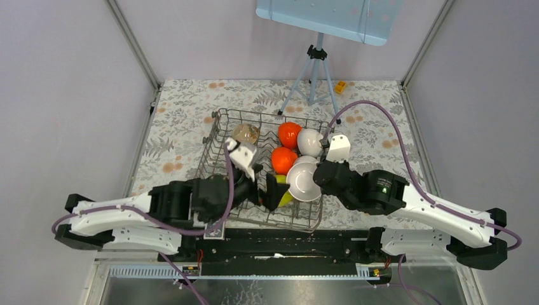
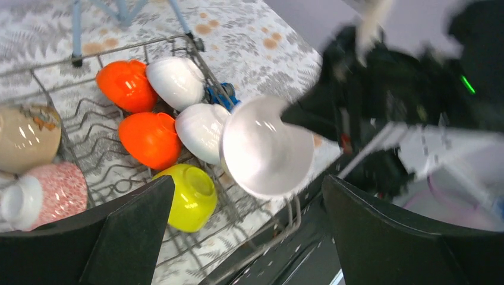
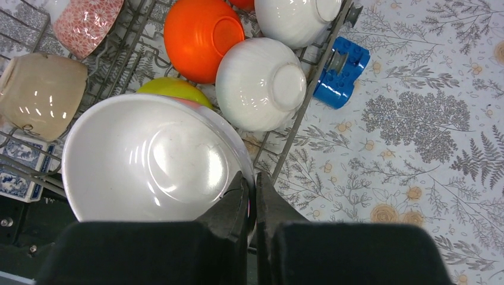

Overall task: Unload the bowls from the dish rack
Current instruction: Place the bowl at the center of the board.

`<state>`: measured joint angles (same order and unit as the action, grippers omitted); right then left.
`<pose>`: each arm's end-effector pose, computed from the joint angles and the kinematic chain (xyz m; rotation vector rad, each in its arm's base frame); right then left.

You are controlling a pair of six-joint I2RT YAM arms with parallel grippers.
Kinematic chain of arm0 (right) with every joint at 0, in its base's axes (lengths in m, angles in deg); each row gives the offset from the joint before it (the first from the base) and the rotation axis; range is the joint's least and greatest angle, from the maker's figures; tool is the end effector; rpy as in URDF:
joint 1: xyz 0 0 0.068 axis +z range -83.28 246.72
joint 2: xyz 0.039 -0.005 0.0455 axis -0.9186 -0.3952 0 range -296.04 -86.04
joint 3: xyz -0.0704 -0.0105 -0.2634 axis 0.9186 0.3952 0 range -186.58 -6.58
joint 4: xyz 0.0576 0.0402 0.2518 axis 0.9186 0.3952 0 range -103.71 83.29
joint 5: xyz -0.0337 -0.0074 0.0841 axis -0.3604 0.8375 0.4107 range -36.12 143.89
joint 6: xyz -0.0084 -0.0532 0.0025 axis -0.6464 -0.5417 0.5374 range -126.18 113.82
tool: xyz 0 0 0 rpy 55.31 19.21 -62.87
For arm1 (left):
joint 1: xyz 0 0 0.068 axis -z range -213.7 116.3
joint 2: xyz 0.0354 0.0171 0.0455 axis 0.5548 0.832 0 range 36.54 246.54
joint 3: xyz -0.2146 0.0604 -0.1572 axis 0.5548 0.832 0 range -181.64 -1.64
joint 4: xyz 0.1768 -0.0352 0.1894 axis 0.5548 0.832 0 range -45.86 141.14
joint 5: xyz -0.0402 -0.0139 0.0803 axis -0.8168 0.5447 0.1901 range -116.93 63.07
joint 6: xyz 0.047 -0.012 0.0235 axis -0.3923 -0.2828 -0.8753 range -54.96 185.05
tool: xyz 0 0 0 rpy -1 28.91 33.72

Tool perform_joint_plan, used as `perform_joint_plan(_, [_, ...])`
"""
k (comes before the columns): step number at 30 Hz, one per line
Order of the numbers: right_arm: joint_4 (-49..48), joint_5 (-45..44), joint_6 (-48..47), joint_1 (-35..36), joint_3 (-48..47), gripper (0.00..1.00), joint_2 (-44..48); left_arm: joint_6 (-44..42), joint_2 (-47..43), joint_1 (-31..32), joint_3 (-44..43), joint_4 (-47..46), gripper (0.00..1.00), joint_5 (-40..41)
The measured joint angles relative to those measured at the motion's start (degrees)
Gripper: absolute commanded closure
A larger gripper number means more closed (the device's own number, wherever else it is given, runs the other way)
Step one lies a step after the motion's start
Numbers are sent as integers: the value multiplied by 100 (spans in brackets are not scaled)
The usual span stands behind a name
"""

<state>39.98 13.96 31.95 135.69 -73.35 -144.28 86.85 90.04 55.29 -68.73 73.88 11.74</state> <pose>0.0880 0.1652 0.3618 -0.2589 2.1404 0.2475 0.0255 -0.1843 0.4133 0.5982 1.7555 -0.7519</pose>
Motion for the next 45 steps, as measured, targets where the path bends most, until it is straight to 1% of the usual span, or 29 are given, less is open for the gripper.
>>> perform_joint_plan(4, [-192,15,83,-55,133,100,-2,1318,505,-1025,-120,-61,1,-254])
perform_joint_plan(7, [-332,52,131,-122,245,100,-2,2400,979,-1628,-173,216,1,-382])
perform_joint_plan(9, [-402,72,164,-195,319,100,-2,2914,1102,-1799,-151,407,1,-387])
perform_joint_plan(12, [-514,216,192,-363,409,100,-2,3571,1036,-1856,13,479,1,-323])
perform_joint_plan(16, [-664,511,212,-704,442,100,-28,3963,922,-1858,125,570,1,-243])
perform_joint_plan(19, [-793,717,212,-918,442,100,-136,4046,942,-1858,125,678,1,-214])
perform_joint_plan(24, [-979,988,208,-1032,444,100,-376,4013,1329,-1864,20,1008,2,-188])
perform_joint_plan(25, [-1005,1040,208,-1036,444,100,-415,3987,1449,-1869,-26,1078,5,-190])
perform_joint_plan(28, [-1075,1126,210,-1043,444,100,-492,3928,1722,-1869,-107,1167,20,-205])
perform_joint_plan(33, [-1082,1222,210,-1049,442,100,-564,3904,1891,-1869,-168,1322,39,-201])
perform_joint_plan(35, [-1082,1248,210,-1049,442,100,-588,3904,1902,-1871,-201,1379,45,-192])
perform_joint_plan(42, [-1102,1263,212,-1049,439,100,-667,3869,2044,-1873,-363,1438,55,-199])
perform_joint_plan(45, [-1128,1270,212,-1049,439,100,-675,3869,2151,-1873,-363,1447,62,-216])
